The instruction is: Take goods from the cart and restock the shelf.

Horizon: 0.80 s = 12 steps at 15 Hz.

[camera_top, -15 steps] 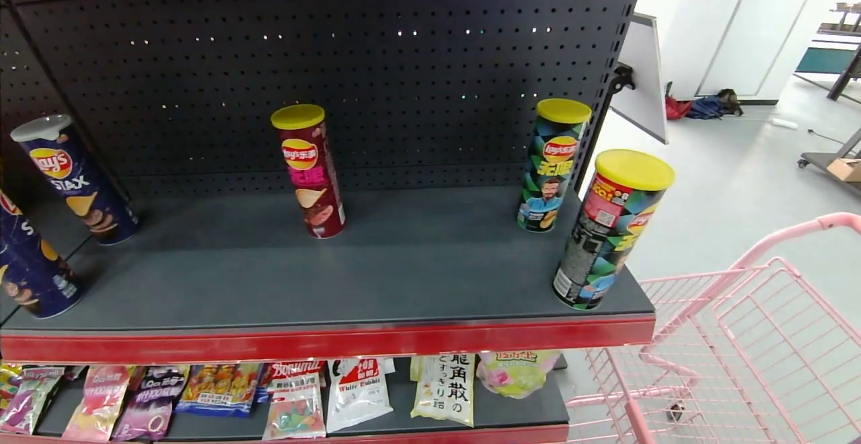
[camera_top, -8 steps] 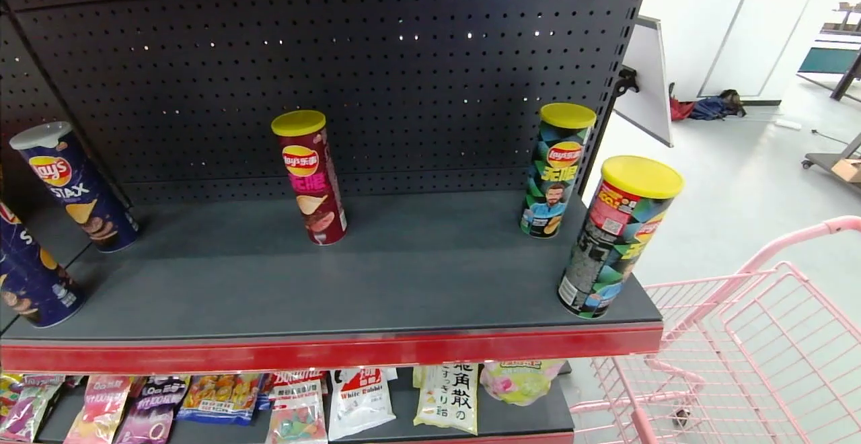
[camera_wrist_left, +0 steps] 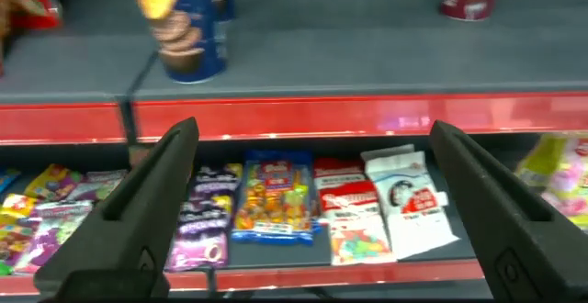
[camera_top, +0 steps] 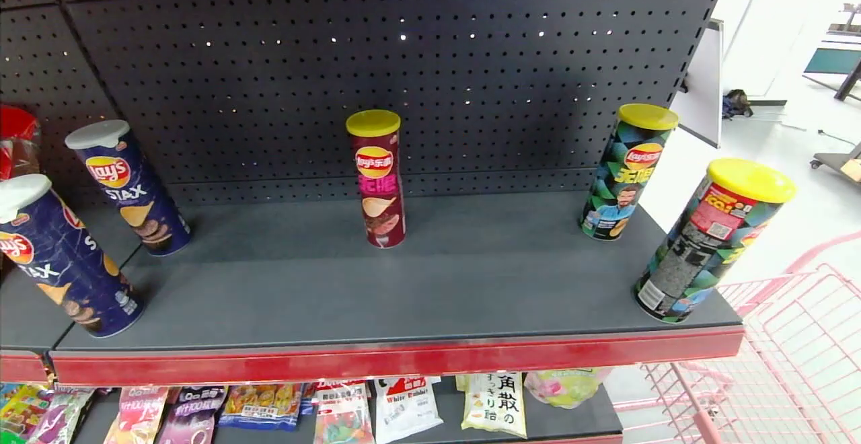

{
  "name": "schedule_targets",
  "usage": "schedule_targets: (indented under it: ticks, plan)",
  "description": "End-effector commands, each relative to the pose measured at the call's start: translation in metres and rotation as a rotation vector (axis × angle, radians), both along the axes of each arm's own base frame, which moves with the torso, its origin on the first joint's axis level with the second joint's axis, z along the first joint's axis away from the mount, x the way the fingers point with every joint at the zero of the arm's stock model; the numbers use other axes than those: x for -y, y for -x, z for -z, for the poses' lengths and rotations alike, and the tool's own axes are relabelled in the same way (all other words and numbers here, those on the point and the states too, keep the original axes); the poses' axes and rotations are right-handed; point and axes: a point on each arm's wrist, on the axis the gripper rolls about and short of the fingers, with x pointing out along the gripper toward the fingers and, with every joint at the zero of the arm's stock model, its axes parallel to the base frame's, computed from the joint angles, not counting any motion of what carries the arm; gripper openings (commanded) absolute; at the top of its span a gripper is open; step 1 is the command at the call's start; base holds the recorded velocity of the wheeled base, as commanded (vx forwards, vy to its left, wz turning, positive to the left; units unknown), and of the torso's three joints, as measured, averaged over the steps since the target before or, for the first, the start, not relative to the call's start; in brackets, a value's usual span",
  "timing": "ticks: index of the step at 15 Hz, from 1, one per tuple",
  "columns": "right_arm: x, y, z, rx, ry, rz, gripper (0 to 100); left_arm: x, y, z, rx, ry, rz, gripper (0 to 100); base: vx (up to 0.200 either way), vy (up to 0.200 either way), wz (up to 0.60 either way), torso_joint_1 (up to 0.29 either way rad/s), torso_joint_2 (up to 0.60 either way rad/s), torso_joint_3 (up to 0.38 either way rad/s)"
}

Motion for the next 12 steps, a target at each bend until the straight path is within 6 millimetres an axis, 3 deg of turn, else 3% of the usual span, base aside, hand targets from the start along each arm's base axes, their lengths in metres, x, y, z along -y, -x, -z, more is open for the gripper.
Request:
schedule_targets:
  ticks: [1, 2, 12]
  plan:
    - [0.0000, 0.0000, 0.0002, -0.001, 0.001, -0.001, 0, 0.0000, -0.0001, 0.0000, -0.001, 0.000, 0.000, 100, 0.000, 0.200, 0.00, 0.002, 0.00, -0.002]
    - [0.0000, -0.0001, 0.0006, -0.002, 0.002, -0.001, 0, 0.0000, -0.0001, 0.0000, -0.001, 0.000, 0.000, 100, 0.000, 0.200, 0.00, 0.002, 0.01, -0.002]
    - [0.0003, 0.0009, 0.0076, -0.003, 0.011, -0.004, 0, 0.0000, -0.0001, 0.0000, -0.001, 0.000, 0.000, 100, 0.000, 0.000, 0.00, 0.000, 0.00, 0.000]
